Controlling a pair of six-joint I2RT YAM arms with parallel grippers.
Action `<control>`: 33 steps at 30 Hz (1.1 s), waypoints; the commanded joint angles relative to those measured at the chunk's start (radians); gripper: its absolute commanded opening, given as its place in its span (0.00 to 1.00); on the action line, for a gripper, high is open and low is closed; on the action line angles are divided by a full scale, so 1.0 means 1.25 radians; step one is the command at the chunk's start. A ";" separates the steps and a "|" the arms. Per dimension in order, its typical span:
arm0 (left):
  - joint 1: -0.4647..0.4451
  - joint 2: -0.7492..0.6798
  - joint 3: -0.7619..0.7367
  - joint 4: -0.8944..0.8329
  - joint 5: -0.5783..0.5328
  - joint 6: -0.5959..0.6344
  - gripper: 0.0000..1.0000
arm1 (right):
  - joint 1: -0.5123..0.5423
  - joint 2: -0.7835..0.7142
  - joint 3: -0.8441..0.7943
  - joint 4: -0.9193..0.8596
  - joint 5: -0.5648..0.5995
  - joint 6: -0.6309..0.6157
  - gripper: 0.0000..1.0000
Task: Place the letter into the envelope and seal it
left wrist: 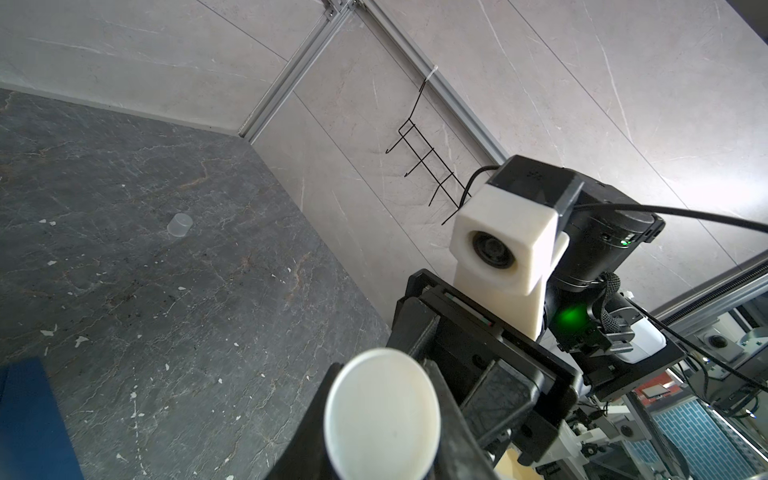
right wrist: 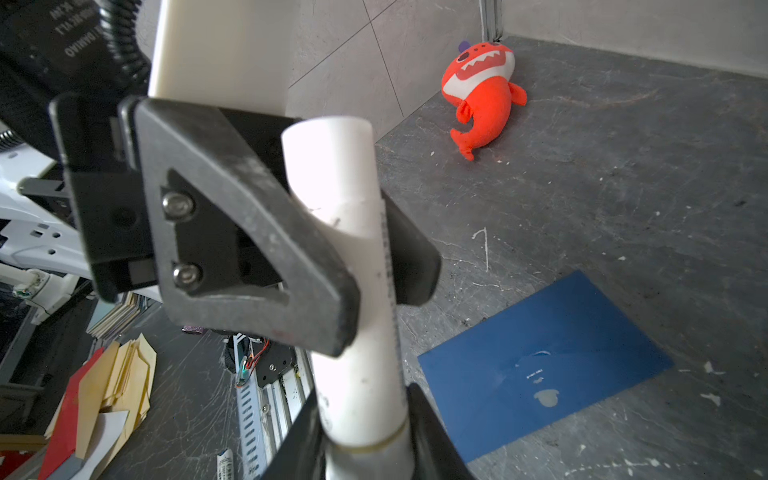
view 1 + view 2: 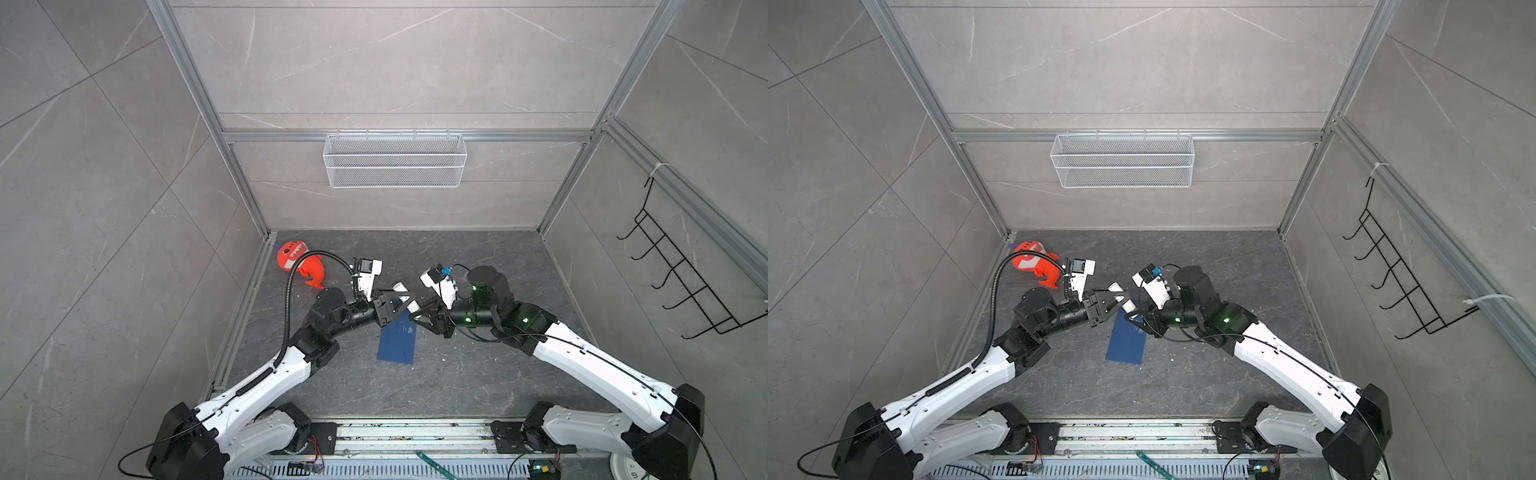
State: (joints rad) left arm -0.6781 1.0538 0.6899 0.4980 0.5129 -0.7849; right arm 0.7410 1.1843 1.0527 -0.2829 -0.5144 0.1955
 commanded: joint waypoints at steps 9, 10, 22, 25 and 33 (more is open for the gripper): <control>0.003 0.013 0.030 0.038 0.013 0.006 0.00 | -0.001 -0.013 0.044 -0.004 0.125 0.022 0.01; 0.003 0.016 0.029 0.039 0.012 0.006 0.00 | -0.001 -0.011 0.050 -0.015 0.171 0.026 0.00; 0.003 0.042 0.020 0.058 0.000 -0.013 0.00 | 0.291 0.129 0.169 -0.096 1.298 -0.136 0.00; 0.003 0.040 0.021 0.053 -0.003 -0.009 0.00 | 0.316 0.192 0.200 -0.105 1.410 -0.175 0.00; 0.004 0.035 0.020 0.049 -0.008 -0.008 0.00 | 0.321 0.095 0.114 -0.021 1.192 -0.169 0.19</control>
State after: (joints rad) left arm -0.6601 1.1286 0.7048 0.5777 0.4164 -0.8032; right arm 1.1950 1.4166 1.2339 -0.3813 0.9043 -0.0277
